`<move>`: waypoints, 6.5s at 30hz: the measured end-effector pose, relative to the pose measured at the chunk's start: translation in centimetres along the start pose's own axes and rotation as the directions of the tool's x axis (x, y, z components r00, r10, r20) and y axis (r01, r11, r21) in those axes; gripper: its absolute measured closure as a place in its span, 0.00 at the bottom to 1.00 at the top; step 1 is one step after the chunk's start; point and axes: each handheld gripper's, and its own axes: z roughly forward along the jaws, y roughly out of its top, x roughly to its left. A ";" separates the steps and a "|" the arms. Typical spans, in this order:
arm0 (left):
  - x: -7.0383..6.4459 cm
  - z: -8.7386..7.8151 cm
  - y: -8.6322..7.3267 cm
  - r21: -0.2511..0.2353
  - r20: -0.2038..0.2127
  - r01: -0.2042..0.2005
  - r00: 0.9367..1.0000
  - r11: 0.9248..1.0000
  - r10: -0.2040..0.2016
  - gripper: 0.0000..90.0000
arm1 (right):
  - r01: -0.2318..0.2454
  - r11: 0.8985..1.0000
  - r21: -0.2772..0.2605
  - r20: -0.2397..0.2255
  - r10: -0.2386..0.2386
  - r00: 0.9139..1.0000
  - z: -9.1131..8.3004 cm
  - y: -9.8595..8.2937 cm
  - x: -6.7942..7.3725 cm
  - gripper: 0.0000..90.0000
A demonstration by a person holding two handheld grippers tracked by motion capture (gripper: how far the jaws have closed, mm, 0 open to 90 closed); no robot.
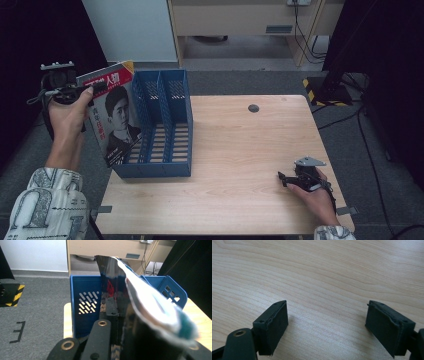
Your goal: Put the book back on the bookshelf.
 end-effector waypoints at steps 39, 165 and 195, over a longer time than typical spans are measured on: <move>0.8 0.1 -0.6 -0.066 -0.048 -0.031 0.998 0.997 0.028 0.96 | 0.002 1.000 0.002 -0.002 -0.002 1.000 0.0 0.0 0.0 0.20; 0.4 3.0 -5.0 0.081 -0.108 -0.044 0.993 0.996 0.053 0.95 | 0.000 1.000 0.003 -0.002 0.000 1.000 -0.1 0.0 0.0 0.20; 2.1 2.1 -6.3 0.130 -0.118 -0.031 0.992 0.991 0.047 0.94 | 0.000 1.000 0.003 -0.002 0.000 1.000 -0.1 0.0 0.0 0.20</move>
